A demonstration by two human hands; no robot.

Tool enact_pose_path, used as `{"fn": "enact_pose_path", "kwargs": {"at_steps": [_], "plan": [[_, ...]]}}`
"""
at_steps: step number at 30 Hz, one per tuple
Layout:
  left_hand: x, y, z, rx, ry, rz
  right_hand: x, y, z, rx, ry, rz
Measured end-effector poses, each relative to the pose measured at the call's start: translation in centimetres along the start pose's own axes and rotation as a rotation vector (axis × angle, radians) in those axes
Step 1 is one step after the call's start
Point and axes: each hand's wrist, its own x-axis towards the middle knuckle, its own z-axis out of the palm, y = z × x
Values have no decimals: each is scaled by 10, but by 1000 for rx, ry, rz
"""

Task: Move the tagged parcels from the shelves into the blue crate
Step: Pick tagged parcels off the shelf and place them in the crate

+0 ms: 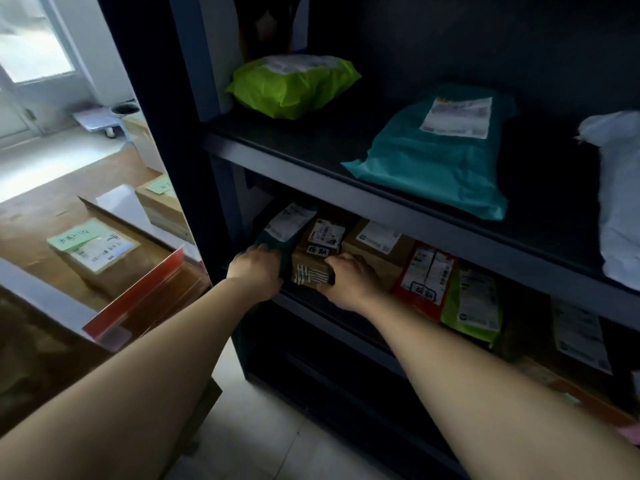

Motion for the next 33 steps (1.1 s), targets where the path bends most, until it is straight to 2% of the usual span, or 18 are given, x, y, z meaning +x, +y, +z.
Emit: {"fn": "enact_pose_path", "kwargs": {"at_steps": [6, 12, 16, 18, 25, 28, 31, 33], "plan": [[43, -19, 22, -133, -18, -60, 39, -3, 28, 395, 20, 243], [84, -27, 45, -518, -19, -159, 65, -1, 41, 688, 8, 508], [100, -26, 51, -702, 28, -282, 70, 0, 49, 1064, -52, 648], [106, -29, 52, -852, 12, -313, 71, 3, 51, 1177, -52, 660], [90, -29, 57, -961, 234, -343, 71, 10, 63, 1273, 25, 614], [88, -31, 60, -979, 259, -323, 70, 9, 64, 1276, 46, 610], [89, -31, 57, -900, 258, -271, 68, 8, 65, 1262, 64, 619], [89, -26, 54, -743, 227, -251, 67, 7, 65, 1262, 66, 620]]}}
